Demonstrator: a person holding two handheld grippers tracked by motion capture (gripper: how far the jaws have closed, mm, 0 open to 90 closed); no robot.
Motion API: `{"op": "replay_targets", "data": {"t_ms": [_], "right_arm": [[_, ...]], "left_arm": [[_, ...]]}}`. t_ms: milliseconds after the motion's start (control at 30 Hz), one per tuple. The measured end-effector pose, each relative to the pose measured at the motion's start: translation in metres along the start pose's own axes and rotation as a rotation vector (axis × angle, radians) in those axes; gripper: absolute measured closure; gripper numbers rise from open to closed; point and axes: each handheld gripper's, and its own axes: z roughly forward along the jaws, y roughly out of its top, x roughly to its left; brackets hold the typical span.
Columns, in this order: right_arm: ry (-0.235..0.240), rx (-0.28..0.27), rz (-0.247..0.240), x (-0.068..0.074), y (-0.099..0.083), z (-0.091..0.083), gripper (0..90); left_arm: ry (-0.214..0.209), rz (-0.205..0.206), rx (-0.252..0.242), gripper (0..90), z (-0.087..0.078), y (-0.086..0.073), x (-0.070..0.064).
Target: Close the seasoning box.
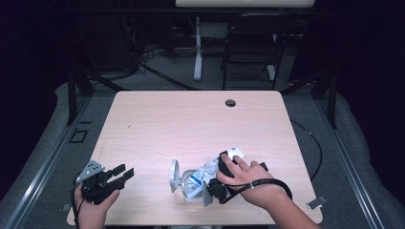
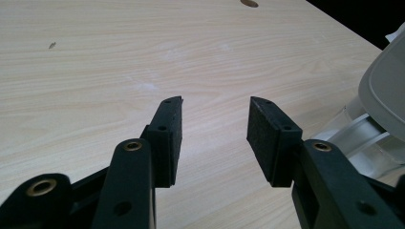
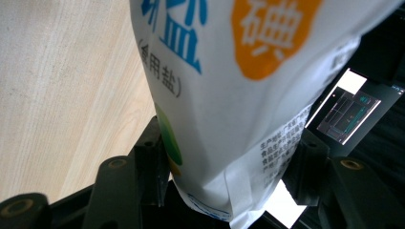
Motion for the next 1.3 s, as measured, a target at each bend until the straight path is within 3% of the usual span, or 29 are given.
{"op": "replay_targets", "data": {"t_ms": [567, 1000, 1033, 1300], "right_arm": [[0.002, -0.006, -0.006, -0.0006, 0.0, -0.0008, 44.6], [-0.005, 0.026, -0.03, -0.0024, 0.0012, -0.0036, 45.7], [0.002, 0.003, -0.011, -0.0011, 0.0002, -0.0017, 45.7], [0.003, 0.004, -0.013, -0.0012, 0.0002, -0.002, 46.3]], "left_arm": [[0.0, -0.001, 0.001, 56.8, 0.0003, -0.0002, 0.0004], [0.0, -0.005, 0.0, 56.8, 0.0008, -0.0011, 0.0013], [0.0, -0.006, 0.001, 56.8, 0.0008, -0.0011, 0.0013], [0.0, -0.006, 0.001, 56.8, 0.0007, -0.0011, 0.0016]]}}
